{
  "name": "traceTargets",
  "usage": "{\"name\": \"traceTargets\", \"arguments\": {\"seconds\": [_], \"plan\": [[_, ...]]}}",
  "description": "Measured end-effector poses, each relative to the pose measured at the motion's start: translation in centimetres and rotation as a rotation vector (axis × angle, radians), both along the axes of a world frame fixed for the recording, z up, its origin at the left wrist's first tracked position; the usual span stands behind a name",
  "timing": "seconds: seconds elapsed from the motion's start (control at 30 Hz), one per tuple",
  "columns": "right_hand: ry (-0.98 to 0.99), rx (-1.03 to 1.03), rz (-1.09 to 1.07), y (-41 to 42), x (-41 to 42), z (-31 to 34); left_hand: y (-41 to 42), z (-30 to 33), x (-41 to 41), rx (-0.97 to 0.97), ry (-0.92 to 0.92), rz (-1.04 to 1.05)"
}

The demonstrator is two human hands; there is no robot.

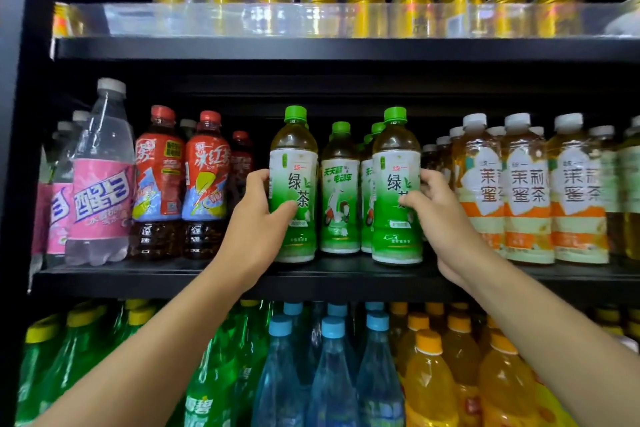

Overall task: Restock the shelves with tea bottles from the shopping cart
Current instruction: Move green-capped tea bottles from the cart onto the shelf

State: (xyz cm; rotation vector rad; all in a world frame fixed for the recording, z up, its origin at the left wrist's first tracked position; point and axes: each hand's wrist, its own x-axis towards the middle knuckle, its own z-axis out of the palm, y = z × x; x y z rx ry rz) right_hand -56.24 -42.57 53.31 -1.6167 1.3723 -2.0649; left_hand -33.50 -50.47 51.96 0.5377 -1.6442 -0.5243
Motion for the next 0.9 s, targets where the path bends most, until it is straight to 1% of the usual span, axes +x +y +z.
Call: {"name": "traceTargets", "arguments": {"seconds": [0.17, 0.3, 0.5, 0.77, 0.9], "plan": [[-0.010, 0.048, 0.018, -0.08, -0.12, 0.16, -0.22, 0.04, -0.04, 0.011, 0.025, -0.006], [0.004, 0.055, 0.058, -0.06, -0.25, -0.04, -0.45, -0.01, -0.05, 0.018, 0.003, -0.027], [0.015, 0.038, 0.040, -0.02, -0.57, -0.32, -0.82, 0.03, 0.08, 0.074, 0.046, -0.141], [0.024, -0.006, 0.054, -0.03, -0.45, -0.38, -0.68, 0.05, 0.16, 0.018, 0.028, -0.118], [-0.004, 0.016, 0.090, -0.02, -0.35, -0.21, -0.54, 0.08, 0.15, 0.042, 0.050, -0.146]]}}
